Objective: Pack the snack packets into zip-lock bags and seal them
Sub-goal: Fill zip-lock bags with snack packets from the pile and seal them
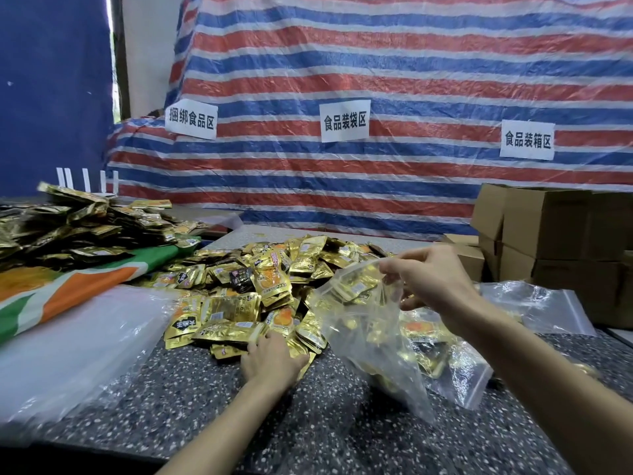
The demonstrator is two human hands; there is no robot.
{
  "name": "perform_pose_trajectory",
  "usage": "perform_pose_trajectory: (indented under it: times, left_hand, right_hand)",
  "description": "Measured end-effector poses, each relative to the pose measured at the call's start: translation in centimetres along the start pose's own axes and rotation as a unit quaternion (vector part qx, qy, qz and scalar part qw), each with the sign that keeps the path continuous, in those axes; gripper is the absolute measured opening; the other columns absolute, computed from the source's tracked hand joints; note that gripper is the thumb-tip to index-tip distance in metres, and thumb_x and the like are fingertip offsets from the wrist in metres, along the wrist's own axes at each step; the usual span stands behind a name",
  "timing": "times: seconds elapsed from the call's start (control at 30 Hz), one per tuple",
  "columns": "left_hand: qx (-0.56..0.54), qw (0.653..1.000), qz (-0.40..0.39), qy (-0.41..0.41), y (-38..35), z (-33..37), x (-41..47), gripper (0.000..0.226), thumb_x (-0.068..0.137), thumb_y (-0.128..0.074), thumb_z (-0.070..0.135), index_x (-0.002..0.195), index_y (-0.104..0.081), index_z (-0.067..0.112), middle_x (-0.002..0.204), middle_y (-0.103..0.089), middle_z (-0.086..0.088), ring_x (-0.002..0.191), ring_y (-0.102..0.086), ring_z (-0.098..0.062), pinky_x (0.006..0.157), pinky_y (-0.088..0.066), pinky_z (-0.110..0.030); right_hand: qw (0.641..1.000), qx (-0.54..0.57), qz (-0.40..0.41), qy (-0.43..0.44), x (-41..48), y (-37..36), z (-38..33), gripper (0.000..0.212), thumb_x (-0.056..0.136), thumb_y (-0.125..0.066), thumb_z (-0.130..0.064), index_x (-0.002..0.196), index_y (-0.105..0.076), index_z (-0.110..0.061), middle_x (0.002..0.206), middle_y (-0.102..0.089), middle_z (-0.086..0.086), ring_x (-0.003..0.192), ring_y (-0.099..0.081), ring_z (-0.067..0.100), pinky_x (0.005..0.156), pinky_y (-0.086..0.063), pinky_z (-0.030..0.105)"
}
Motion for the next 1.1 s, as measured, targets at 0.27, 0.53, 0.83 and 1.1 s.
perform_pose_trajectory:
  times: [0.27, 0.53, 0.83, 1.1]
  left_hand:
    - [-0.345, 0.936, -0.049, 0.048, 3.4, -1.4, -0.5, 0.035, 0.074, -0.076, -0.007, 0.104, -0.057, -0.002, 0.092, -0.066, -0.010, 0.074, -0.066, -0.020, 0.067, -0.059, -0.034]
    - [-0.492, 0.867, 0.077, -0.017, 12.1, -1.4, -1.8, 0.048, 0.074, -0.074, -0.012, 0.111, -0.057, 0.014, 0.110, -0.064, -0.016, 0.094, -0.068, -0.033, 0.083, -0.058, -0.046]
    - [-0.610, 0.737, 0.143, -0.254, 21.2, 1.8, -7.2, 0.030, 0.075, -0.074, -0.002, 0.088, -0.066, 0.024, 0.087, -0.072, 0.007, 0.092, -0.066, -0.014, 0.088, -0.052, -0.034]
    - [-0.537, 0.740, 0.034, -0.403, 19.6, 6.5, -9.9, 0.034, 0.072, -0.070, -0.021, 0.080, -0.069, 0.013, 0.073, -0.072, 0.005, 0.072, -0.068, -0.008, 0.065, -0.057, -0.022]
  right_hand:
    - [1.000, 0.015, -0.005, -0.007, -0.1, 0.5, 0.1, 0.013, 0.087, -0.073, -0.013, 0.079, -0.077, -0.003, 0.074, -0.074, 0.011, 0.046, -0.061, 0.012, 0.042, -0.047, 0.020]
    - [1.000, 0.009, -0.018, -0.015, 0.0, 0.1, -0.1, 0.013, 0.088, -0.072, -0.013, 0.078, -0.077, -0.005, 0.077, -0.075, 0.011, 0.048, -0.063, 0.013, 0.043, -0.049, 0.022]
    - [0.998, 0.017, -0.064, -0.007, -0.7, -0.5, -1.1, 0.012, 0.080, -0.081, -0.018, 0.077, -0.078, -0.008, 0.076, -0.076, 0.011, 0.052, -0.064, 0.015, 0.043, -0.050, 0.022]
    - [0.991, 0.007, -0.134, 0.016, -0.9, -0.7, -2.4, 0.012, 0.078, -0.083, -0.030, 0.081, -0.082, -0.018, 0.073, -0.075, -0.003, 0.053, -0.061, 0.001, 0.045, -0.046, 0.018]
Point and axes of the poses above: each hand's wrist, its own x-axis towards the middle knuckle, its own y-axis out of the back of the hand, z = x × y, the point moved 6 cm from there along x, towards the middle knuckle
